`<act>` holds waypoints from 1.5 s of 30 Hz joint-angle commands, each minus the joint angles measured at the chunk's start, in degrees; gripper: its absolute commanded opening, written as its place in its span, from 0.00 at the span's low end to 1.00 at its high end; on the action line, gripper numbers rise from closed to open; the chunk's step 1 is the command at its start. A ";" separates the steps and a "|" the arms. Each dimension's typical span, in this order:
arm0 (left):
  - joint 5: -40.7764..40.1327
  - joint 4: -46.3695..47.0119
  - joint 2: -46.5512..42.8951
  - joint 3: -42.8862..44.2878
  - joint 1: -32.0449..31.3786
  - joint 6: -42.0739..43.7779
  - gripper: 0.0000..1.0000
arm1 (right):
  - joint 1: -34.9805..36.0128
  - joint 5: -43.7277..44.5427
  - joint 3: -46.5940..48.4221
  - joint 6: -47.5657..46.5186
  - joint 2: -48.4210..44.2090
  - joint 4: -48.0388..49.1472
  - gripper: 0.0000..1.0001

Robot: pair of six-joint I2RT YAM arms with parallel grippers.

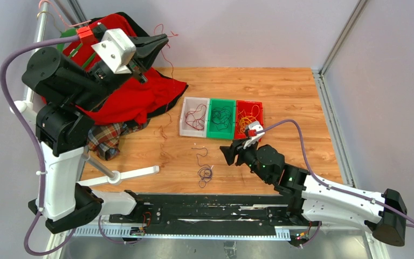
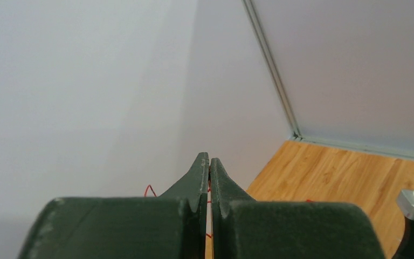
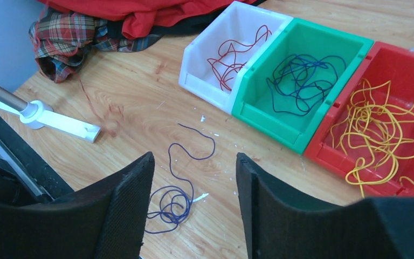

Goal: Untangle the cables

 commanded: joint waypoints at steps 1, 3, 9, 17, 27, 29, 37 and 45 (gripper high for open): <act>-3.86 3.05 1.16 1.01 0.29 3.77 0.01 | -1.41 -0.76 2.88 -3.23 1.68 0.23 0.59; -2.92 1.92 1.71 2.11 0.27 3.48 0.00 | -1.41 -2.58 5.05 -4.33 4.19 2.71 0.62; -1.22 -0.19 2.47 5.03 0.29 3.26 0.01 | -1.41 -9.93 18.44 -7.24 18.94 7.58 0.64; 1.03 -1.01 1.74 6.92 0.29 1.65 0.01 | -3.24 -11.71 35.87 -11.48 35.27 7.04 0.65; 3.72 0.21 0.62 7.04 0.29 -0.72 0.01 | -6.66 -11.76 38.82 -9.22 40.83 8.63 0.59; 4.41 0.74 0.62 7.03 0.29 -1.54 0.01 | -6.92 -13.32 38.86 -8.16 41.91 10.18 0.58; 4.11 0.89 0.12 6.88 0.29 -0.03 0.01 | -5.43 -20.42 36.94 -6.64 41.93 14.67 0.55; 4.90 1.92 0.34 8.31 0.29 -2.21 0.01 | -5.45 -19.69 40.72 -3.89 46.14 14.59 0.50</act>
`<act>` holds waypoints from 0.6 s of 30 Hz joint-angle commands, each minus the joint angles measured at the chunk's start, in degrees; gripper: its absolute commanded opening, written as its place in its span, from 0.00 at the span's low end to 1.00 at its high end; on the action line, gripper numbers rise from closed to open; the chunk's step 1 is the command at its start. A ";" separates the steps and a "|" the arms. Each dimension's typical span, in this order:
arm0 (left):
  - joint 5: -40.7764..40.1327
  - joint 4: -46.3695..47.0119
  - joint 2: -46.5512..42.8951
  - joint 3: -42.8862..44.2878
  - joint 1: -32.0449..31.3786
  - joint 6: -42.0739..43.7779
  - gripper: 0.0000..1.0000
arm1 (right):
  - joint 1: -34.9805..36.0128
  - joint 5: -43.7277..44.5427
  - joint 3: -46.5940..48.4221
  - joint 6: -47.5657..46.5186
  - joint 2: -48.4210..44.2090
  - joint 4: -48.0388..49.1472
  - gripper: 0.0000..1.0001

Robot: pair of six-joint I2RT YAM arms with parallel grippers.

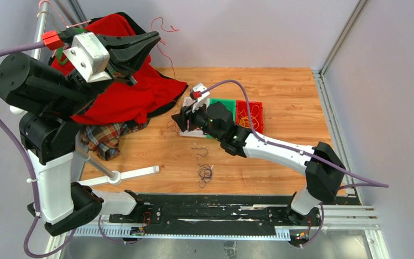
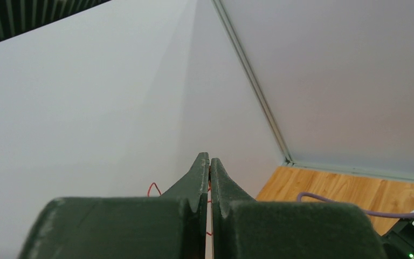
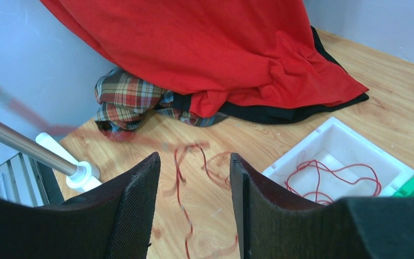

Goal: Untangle the cables

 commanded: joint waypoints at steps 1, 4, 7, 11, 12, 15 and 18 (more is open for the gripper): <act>1.21 2.32 -0.27 2.61 0.29 -1.63 0.01 | 0.60 0.39 5.21 1.37 3.88 1.45 0.50; 1.22 1.70 -0.33 3.68 0.29 -1.83 0.01 | 0.07 0.62 8.81 1.83 6.76 1.36 0.47; 0.82 1.44 -0.90 3.92 0.29 -0.90 0.01 | -0.27 -0.36 12.69 2.50 10.07 -0.25 0.39; -1.85 2.84 -1.41 4.66 0.24 1.16 0.01 | -0.28 -1.08 12.58 3.82 13.44 -1.04 0.26; -2.81 4.04 -1.64 4.63 0.28 1.56 0.01 | -0.28 -1.31 11.66 4.29 14.19 -0.93 0.25; -5.61 8.78 -2.05 5.11 0.29 3.47 0.01 | -0.28 -1.68 8.18 6.08 16.78 0.06 0.23; -9.06 14.17 -1.24 7.61 0.24 6.94 0.01 | -0.17 -2.56 6.09 7.62 19.09 0.68 0.23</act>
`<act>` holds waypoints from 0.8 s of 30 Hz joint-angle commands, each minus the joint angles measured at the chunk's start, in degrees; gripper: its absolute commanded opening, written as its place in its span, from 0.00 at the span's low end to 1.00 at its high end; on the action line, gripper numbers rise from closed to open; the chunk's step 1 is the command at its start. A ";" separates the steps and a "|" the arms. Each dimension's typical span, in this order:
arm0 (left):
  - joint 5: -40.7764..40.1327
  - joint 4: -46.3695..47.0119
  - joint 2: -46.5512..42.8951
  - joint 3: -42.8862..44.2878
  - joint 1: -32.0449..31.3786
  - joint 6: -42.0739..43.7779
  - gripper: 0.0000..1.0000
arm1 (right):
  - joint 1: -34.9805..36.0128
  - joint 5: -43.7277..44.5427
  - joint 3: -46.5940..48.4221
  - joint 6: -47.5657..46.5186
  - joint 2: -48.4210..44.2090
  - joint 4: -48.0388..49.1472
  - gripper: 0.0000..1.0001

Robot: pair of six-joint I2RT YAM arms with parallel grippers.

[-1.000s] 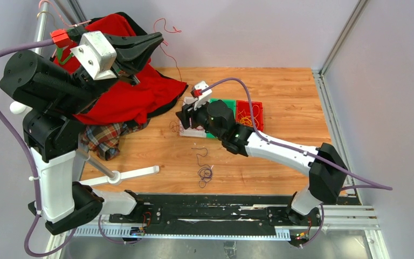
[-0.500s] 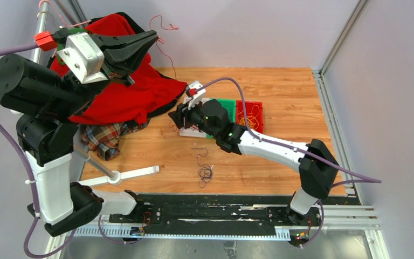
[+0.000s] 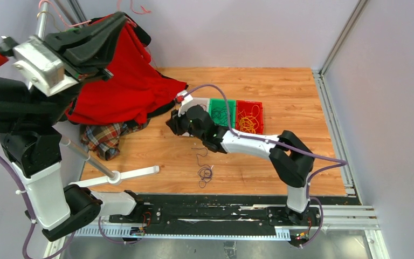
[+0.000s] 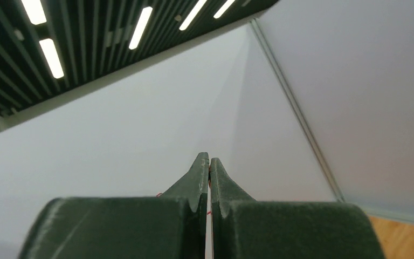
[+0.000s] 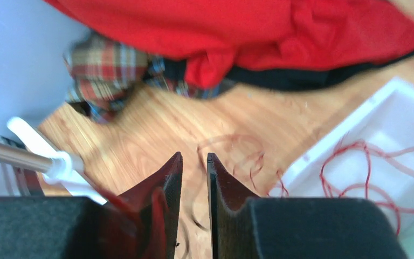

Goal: Untangle the cables

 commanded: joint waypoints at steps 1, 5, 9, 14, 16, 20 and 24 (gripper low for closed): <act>-6.72 11.25 0.35 4.18 0.28 6.03 0.01 | -0.15 -1.50 -3.56 3.53 4.03 0.61 0.23; -11.84 21.18 0.41 4.71 0.29 12.28 0.01 | -0.09 -2.88 -3.39 3.92 6.35 0.36 0.23; -13.97 29.07 1.46 7.77 0.29 17.44 0.01 | -0.05 -3.02 -5.25 4.36 6.53 0.95 0.20; -11.31 27.33 0.51 6.09 0.29 19.63 0.01 | 0.47 -3.73 -11.22 5.35 4.15 3.58 0.12; -10.77 25.09 -1.13 1.92 0.29 19.58 0.01 | 1.05 -4.02 -14.30 5.40 1.70 5.02 0.06; -9.67 20.80 -4.44 -8.31 0.29 21.13 0.01 | 2.65 -6.03 -19.91 4.63 -5.00 5.95 0.01; -9.63 15.44 -5.62 -16.21 0.29 20.64 0.01 | 3.42 -8.01 -30.00 6.02 -15.87 8.09 0.01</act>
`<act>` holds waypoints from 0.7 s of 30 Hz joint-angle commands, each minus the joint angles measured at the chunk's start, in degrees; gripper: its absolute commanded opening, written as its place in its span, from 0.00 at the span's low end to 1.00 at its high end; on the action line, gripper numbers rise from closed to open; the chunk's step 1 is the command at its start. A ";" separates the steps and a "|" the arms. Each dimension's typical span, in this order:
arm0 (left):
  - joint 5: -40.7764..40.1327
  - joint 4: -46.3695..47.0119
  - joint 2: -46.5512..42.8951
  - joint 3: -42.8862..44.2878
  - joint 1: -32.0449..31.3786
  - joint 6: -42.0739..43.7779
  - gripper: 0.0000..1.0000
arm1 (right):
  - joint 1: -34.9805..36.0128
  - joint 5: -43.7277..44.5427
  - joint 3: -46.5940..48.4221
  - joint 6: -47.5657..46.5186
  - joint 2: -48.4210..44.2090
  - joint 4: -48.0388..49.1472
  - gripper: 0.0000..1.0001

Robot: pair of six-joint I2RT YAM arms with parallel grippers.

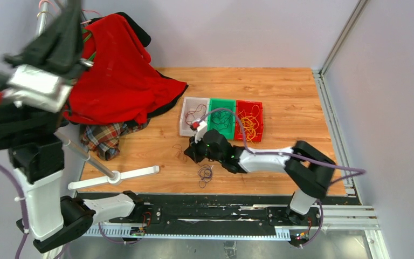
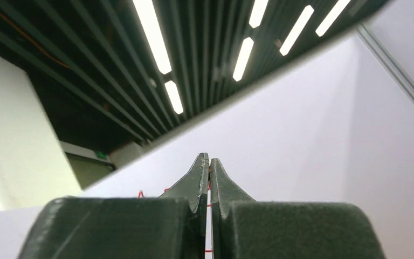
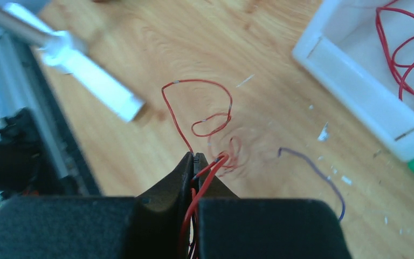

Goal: Untangle the cables

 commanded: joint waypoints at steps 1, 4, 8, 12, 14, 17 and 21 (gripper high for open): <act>0.59 -8.87 0.55 -7.45 0.29 0.36 0.01 | 1.47 -2.41 -8.54 1.69 -12.62 5.07 0.01; 2.18 -14.22 1.37 -11.26 0.29 -1.63 0.01 | 1.48 -0.19 -15.15 2.94 -20.87 4.90 0.01; 3.34 -16.80 2.52 -18.49 0.29 -3.71 0.01 | 1.23 4.45 -20.65 3.05 -29.28 2.25 0.01; 2.54 -13.52 4.05 -27.17 0.29 -3.19 0.01 | 0.78 8.15 -24.25 3.27 -36.18 0.14 0.01; 2.10 -12.31 5.48 -29.58 0.29 -3.60 0.01 | 0.32 9.95 -25.65 3.43 -39.71 -0.55 0.01; 2.27 -12.07 8.48 -31.02 0.29 -4.31 0.01 | -0.47 12.79 -26.80 3.57 -44.90 -2.13 0.00; 1.69 -12.04 13.54 -30.78 0.29 -4.51 0.01 | -1.18 16.83 -27.05 2.50 -50.48 -5.51 0.01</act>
